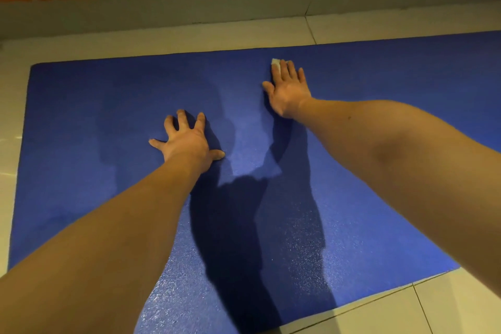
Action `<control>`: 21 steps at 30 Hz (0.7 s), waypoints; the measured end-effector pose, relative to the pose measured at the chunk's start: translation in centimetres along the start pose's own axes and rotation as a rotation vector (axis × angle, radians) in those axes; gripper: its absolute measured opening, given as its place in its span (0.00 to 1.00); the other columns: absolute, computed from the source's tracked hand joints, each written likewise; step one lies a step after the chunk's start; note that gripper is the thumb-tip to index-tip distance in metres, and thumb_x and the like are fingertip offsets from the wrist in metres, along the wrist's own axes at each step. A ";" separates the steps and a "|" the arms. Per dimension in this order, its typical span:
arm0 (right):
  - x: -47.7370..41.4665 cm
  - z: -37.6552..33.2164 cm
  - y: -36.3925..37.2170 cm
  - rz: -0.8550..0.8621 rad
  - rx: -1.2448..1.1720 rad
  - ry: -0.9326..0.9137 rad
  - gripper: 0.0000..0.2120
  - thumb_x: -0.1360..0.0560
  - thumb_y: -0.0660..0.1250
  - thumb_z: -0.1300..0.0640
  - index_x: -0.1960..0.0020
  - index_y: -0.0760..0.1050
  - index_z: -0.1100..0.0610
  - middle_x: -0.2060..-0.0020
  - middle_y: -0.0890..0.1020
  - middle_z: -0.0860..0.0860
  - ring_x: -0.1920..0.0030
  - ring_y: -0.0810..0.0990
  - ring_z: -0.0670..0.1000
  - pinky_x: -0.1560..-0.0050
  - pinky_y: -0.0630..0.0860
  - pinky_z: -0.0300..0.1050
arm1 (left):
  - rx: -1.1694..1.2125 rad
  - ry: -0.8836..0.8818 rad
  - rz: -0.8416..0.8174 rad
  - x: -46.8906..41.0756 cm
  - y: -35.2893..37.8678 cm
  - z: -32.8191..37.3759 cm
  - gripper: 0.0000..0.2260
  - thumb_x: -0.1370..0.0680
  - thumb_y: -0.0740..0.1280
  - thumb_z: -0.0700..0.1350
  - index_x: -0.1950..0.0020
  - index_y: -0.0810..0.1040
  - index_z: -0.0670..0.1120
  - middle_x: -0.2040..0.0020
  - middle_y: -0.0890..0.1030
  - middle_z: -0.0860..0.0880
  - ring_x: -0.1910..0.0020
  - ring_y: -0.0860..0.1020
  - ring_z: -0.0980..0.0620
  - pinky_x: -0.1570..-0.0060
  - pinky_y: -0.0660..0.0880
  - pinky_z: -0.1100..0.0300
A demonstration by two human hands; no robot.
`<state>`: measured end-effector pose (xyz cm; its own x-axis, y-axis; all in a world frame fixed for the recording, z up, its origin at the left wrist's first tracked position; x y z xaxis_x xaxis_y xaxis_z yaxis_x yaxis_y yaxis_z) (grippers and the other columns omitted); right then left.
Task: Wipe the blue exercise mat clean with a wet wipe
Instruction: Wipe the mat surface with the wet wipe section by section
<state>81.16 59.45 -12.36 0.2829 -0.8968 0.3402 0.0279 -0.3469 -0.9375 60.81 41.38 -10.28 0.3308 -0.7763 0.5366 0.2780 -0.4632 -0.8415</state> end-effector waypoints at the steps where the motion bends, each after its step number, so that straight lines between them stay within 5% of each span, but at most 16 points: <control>1: 0.0 -1.0 0.1 0.007 -0.041 0.000 0.34 0.15 0.43 0.40 0.17 0.38 0.59 0.17 0.42 0.56 0.18 0.38 0.57 0.19 0.37 0.56 | 0.004 0.002 -0.003 0.0 0.0 0.0 0.49 0.29 0.70 0.69 0.19 0.42 0.60 0.19 0.39 0.48 0.21 0.41 0.39 0.30 0.53 0.24; 8: 4.0 -9.2 2.9 0.019 -0.003 -0.421 0.34 0.14 0.47 0.43 0.17 0.41 0.61 0.17 0.45 0.56 0.18 0.39 0.56 0.19 0.39 0.54 | 0.004 0.005 0.003 0.1 0.0 0.0 0.49 0.28 0.70 0.68 0.19 0.42 0.60 0.19 0.38 0.48 0.21 0.40 0.39 0.30 0.53 0.25; 16: -2.0 1.0 -1.2 -0.027 0.002 0.088 0.36 0.15 0.41 0.39 0.18 0.36 0.59 0.18 0.40 0.55 0.18 0.37 0.55 0.20 0.36 0.55 | -0.005 0.019 -0.016 0.2 -0.1 -0.1 0.48 0.27 0.68 0.68 0.19 0.40 0.59 0.19 0.37 0.48 0.21 0.39 0.38 0.30 0.53 0.24; 21: -2.1 -6.3 -0.2 0.004 -0.097 -0.038 0.37 0.15 0.44 0.39 0.18 0.37 0.62 0.18 0.40 0.58 0.19 0.35 0.58 0.19 0.37 0.55 | -0.005 0.016 -0.016 0.2 -0.1 0.1 0.48 0.27 0.69 0.68 0.19 0.40 0.59 0.19 0.37 0.48 0.21 0.39 0.38 0.31 0.53 0.24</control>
<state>74.52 59.67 -12.43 0.3188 -0.8878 0.3318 -0.0661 -0.3700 -0.9267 60.89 41.33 -10.09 0.3117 -0.7758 0.5486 0.2787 -0.4773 -0.8334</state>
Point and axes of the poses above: each hand's wrist, its own x-axis away from the middle knuckle, its own y-axis out of the palm, z = x × y, the point moved 4 cm from there along -x, towards the middle knuckle
